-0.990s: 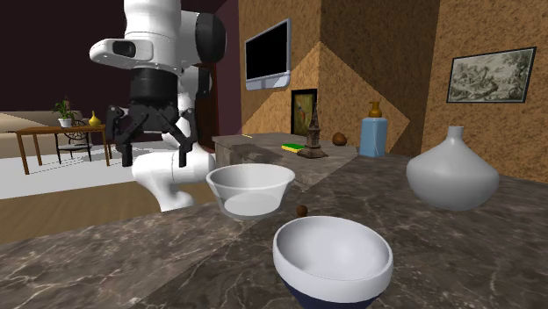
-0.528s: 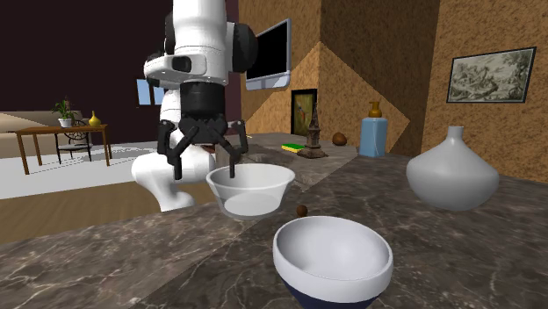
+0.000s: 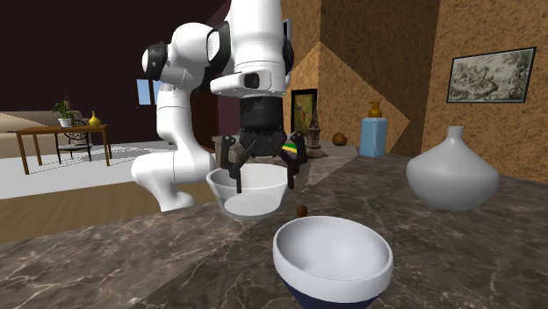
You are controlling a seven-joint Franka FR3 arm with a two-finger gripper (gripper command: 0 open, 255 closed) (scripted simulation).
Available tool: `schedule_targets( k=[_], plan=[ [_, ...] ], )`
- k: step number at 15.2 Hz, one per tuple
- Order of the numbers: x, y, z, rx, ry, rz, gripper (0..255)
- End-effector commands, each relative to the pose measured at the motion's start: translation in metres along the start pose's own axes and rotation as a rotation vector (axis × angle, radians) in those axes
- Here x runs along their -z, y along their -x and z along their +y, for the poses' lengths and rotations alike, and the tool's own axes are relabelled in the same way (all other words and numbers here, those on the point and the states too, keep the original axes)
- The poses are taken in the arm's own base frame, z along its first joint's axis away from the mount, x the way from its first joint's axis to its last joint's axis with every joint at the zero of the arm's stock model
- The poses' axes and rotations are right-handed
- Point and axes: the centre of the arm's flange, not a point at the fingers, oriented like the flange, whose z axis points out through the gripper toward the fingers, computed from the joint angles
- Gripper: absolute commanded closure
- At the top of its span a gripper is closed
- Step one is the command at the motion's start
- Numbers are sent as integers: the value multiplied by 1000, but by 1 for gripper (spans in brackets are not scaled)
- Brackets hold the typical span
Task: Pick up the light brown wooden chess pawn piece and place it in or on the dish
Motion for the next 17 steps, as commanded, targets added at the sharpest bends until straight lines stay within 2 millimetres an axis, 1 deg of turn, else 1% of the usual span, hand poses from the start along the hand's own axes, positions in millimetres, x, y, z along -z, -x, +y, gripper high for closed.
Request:
schedule_targets(
  k=[1,4,5,11,12,17],
  plan=[
    [-7,-3,-23,2,-10,-5,0],
    [-15,-7,-59,7,-23,-11,0],
    [-16,-8,-62,7,-25,-12,0],
    [-47,-7,-63,7,-25,-12,0],
    [-56,-7,-63,7,-25,-12,0],
    [-56,-7,-63,7,-25,-12,0]
  ],
)
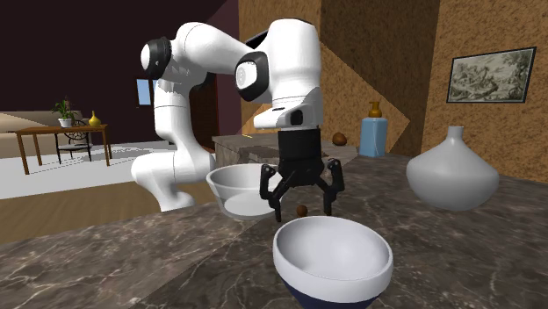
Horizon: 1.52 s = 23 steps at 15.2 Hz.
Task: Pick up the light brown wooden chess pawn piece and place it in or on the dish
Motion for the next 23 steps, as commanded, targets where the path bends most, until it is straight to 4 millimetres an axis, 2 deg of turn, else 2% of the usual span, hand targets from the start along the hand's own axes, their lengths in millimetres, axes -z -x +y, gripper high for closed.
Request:
schedule_targets(
  k=[1,3,4,13,23],
  plan=[
    [0,0,0,0,0,0,0],
    [0,0,0,0,0,0,0],
    [0,0,0,0,0,0,255],
    [0,0,0,0,0,0,255],
    [52,-6,-3,0,0,0,255]
  ],
)
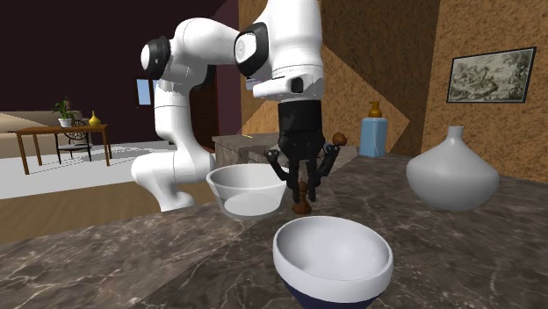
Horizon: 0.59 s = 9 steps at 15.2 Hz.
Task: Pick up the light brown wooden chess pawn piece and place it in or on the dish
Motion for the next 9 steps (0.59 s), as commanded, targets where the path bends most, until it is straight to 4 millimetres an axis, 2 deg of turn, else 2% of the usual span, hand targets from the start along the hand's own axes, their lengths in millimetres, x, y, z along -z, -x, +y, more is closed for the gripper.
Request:
schedule_targets(
  k=[1,9],
  plan=[
    [11,-2,-1,0,0,0,255],
    [53,-7,-3,0,0,0,255]
  ],
)
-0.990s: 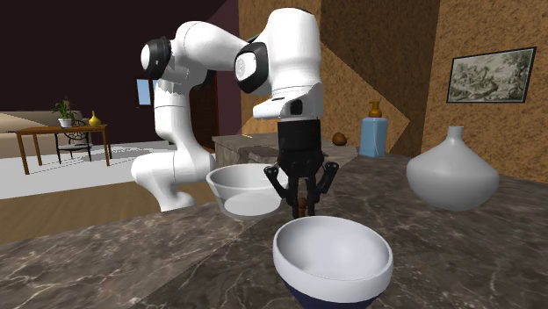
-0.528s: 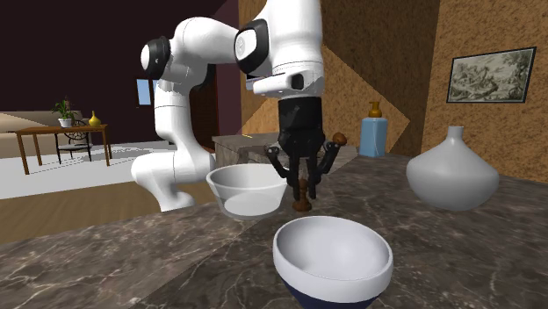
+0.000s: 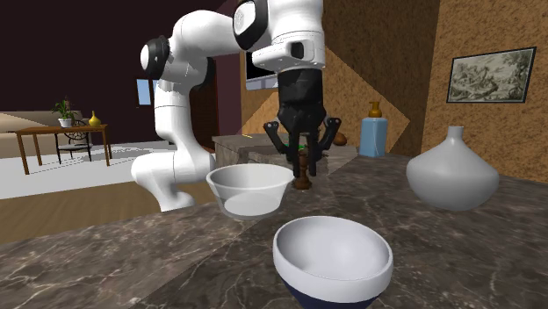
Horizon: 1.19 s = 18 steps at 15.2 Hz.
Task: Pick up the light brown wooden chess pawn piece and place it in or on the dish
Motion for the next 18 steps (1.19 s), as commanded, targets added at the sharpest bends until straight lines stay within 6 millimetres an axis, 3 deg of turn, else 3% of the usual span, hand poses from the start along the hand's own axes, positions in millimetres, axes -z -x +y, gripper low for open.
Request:
schedule_targets(
  k=[1,10,18],
  plan=[
    [10,-1,-2,0,0,0,255],
    [56,-6,-4,0,0,0,255],
    [76,84,49,0,0,0,255]
  ],
)
